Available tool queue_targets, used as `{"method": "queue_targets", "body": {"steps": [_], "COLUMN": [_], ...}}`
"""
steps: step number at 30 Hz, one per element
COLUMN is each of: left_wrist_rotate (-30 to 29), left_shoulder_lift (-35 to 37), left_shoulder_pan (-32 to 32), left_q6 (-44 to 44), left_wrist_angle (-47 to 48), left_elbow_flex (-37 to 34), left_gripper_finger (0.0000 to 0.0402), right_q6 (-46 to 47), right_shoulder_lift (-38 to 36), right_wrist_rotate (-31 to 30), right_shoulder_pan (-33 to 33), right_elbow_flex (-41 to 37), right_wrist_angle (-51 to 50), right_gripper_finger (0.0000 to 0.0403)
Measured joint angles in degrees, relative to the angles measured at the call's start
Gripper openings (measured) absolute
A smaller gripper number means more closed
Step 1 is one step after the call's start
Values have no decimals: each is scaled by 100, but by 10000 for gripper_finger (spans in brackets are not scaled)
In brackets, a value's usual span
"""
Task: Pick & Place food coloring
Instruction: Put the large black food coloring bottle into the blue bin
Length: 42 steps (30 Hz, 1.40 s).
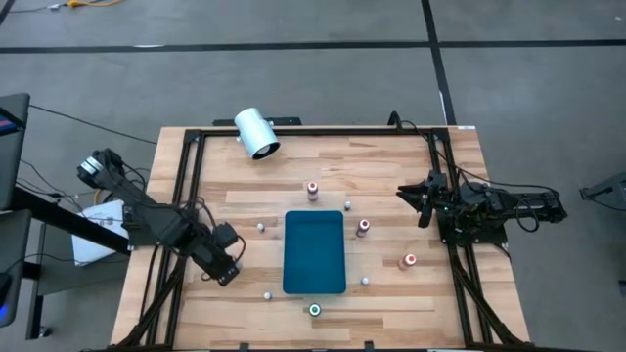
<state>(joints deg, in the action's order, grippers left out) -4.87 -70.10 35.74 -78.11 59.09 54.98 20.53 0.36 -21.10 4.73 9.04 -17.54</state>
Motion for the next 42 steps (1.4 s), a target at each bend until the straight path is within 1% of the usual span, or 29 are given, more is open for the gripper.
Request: {"method": "queue_targets", "body": {"steps": [8, 11, 14, 19, 25, 31, 39, 42], "left_wrist_rotate": [-426, -463, -434, -44, -42, -184, -201, -213], "left_shoulder_lift": [-367, -533, -738, -1106, -1428, -1442, -1439, -1439], "left_shoulder_pan": [188, 188, 188, 191, 191, 189, 189, 191], "left_q6": [-260, -261, -259, -247, -153, -155, -116, -114], "left_wrist_angle": [20, 58, 35, 31, -67, -115, -118, -118], "left_elbow_flex": [0, 0, 0, 0, 0, 0, 0, 0], "left_gripper_finger": [240, 240, 240, 240, 240, 240, 240, 233], "right_q6": [0, 0, 0, 0, 0, 0, 0, 0], "right_shoulder_lift": [-2, 0, -2, -1, -2, -2, -2, -2], "right_wrist_rotate": [0, 0, 0, 0, 0, 0, 0, 0], "right_shoulder_pan": [0, -1, 0, -2, -1, -1, 0, -2], "right_elbow_flex": [0, 0, 0, 0, 0, 0, 0, 0], "right_wrist_angle": [0, 0, 0, 0, 0, 0, 0, 0], "right_gripper_finger": [93, 93, 93, 93, 93, 93, 93, 93]}}
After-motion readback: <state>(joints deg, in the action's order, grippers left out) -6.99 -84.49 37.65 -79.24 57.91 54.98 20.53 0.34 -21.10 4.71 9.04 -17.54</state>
